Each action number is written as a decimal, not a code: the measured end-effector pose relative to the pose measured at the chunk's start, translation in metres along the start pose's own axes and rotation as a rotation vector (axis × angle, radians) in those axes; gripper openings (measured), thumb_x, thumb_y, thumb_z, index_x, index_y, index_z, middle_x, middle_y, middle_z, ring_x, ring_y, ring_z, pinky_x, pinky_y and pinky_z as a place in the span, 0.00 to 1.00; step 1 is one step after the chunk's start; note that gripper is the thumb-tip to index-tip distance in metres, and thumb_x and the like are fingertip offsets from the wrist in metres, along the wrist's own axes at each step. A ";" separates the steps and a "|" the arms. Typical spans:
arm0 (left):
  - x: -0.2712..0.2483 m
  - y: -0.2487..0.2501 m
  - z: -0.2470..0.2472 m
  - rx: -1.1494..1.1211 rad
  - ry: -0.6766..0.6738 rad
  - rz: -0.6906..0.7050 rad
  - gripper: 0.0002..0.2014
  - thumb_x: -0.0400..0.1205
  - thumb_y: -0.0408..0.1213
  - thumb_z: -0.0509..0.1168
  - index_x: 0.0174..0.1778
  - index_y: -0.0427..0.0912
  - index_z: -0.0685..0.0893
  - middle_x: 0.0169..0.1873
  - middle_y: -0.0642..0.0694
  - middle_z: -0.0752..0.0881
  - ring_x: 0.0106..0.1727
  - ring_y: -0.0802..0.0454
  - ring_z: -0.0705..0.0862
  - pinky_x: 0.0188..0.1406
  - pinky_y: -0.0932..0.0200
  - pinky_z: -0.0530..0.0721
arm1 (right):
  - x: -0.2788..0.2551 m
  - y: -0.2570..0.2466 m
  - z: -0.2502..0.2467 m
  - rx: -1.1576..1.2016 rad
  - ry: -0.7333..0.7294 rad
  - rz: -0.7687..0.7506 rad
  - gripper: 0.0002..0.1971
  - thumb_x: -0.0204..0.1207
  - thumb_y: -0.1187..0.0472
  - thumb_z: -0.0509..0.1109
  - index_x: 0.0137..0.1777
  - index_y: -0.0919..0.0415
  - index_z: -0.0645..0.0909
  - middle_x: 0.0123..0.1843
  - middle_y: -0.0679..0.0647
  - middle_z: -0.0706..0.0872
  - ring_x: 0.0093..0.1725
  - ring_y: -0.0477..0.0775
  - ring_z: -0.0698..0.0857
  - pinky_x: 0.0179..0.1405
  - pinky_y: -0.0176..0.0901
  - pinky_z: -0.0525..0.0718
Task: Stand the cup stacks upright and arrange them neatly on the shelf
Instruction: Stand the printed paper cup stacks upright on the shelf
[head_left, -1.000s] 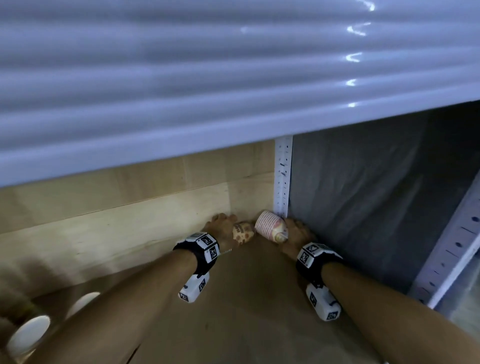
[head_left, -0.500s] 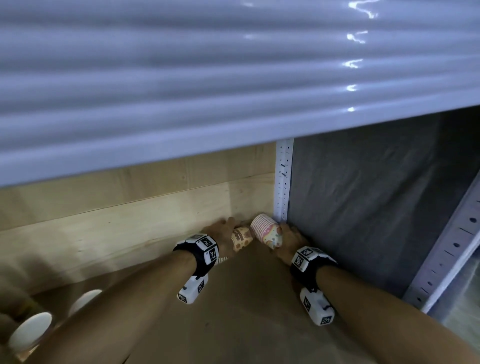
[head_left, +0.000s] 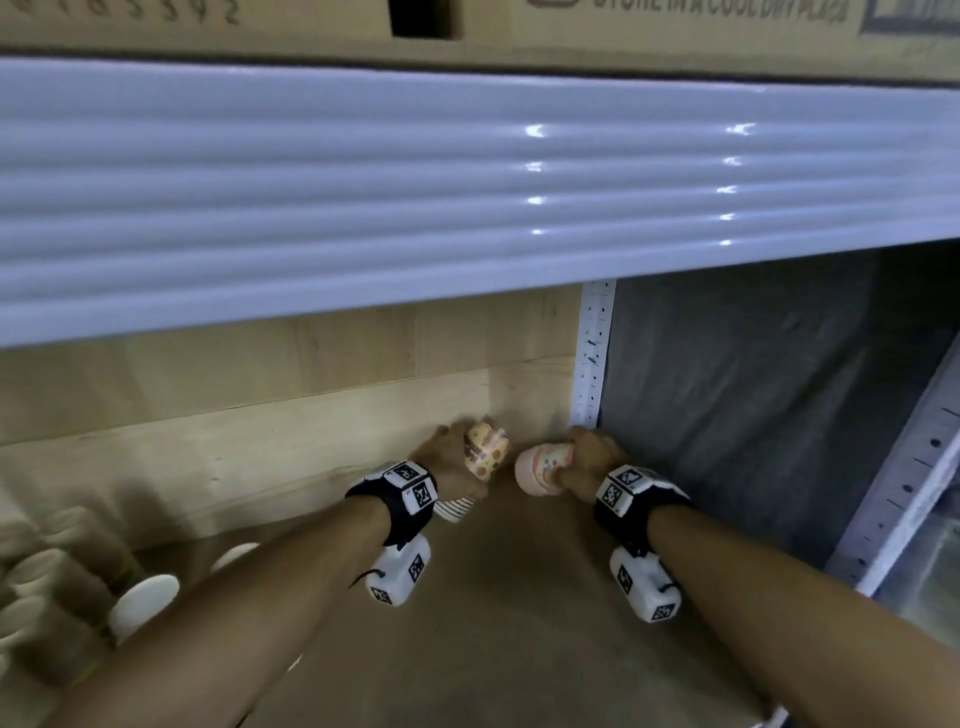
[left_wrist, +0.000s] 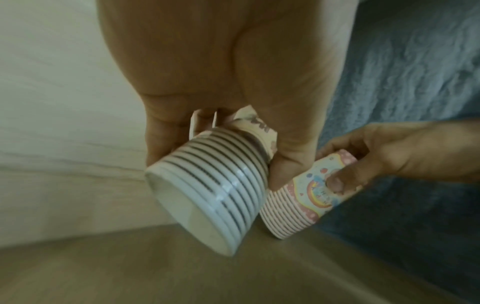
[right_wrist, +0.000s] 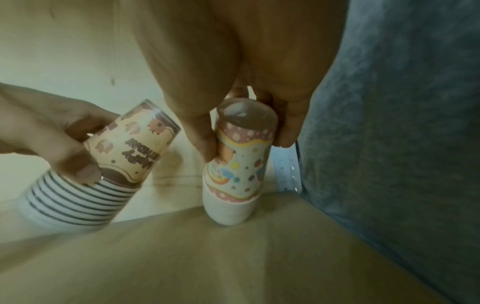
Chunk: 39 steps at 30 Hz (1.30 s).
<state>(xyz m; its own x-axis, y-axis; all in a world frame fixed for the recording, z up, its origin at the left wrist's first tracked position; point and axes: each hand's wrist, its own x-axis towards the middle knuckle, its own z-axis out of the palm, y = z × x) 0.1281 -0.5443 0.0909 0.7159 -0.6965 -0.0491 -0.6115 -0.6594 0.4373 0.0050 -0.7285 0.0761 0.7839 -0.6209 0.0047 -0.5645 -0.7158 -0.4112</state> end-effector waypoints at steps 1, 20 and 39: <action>-0.004 -0.002 0.001 -0.031 0.011 -0.012 0.52 0.60 0.46 0.80 0.80 0.50 0.61 0.65 0.47 0.76 0.61 0.44 0.81 0.59 0.47 0.84 | -0.002 -0.005 -0.003 -0.014 -0.004 -0.017 0.31 0.75 0.53 0.73 0.76 0.59 0.70 0.74 0.60 0.75 0.72 0.61 0.76 0.71 0.47 0.75; -0.069 -0.036 0.037 -0.421 0.146 -0.139 0.41 0.55 0.44 0.85 0.62 0.47 0.72 0.52 0.54 0.84 0.55 0.51 0.85 0.53 0.52 0.85 | -0.060 -0.071 -0.011 -0.042 -0.213 -0.355 0.18 0.70 0.55 0.78 0.56 0.60 0.77 0.58 0.58 0.82 0.58 0.61 0.84 0.46 0.43 0.81; -0.074 -0.015 -0.021 -0.244 0.062 -0.055 0.35 0.74 0.51 0.74 0.74 0.47 0.70 0.63 0.43 0.81 0.56 0.47 0.81 0.48 0.58 0.79 | -0.053 -0.090 -0.017 -0.059 -0.200 -0.173 0.21 0.68 0.40 0.74 0.39 0.60 0.78 0.39 0.52 0.82 0.41 0.54 0.84 0.33 0.38 0.75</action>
<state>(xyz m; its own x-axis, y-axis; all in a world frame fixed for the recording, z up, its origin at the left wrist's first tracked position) 0.0913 -0.4767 0.1072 0.7698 -0.6377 -0.0275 -0.4766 -0.6028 0.6399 0.0097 -0.6364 0.1281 0.9023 -0.4161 -0.1126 -0.4270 -0.8269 -0.3661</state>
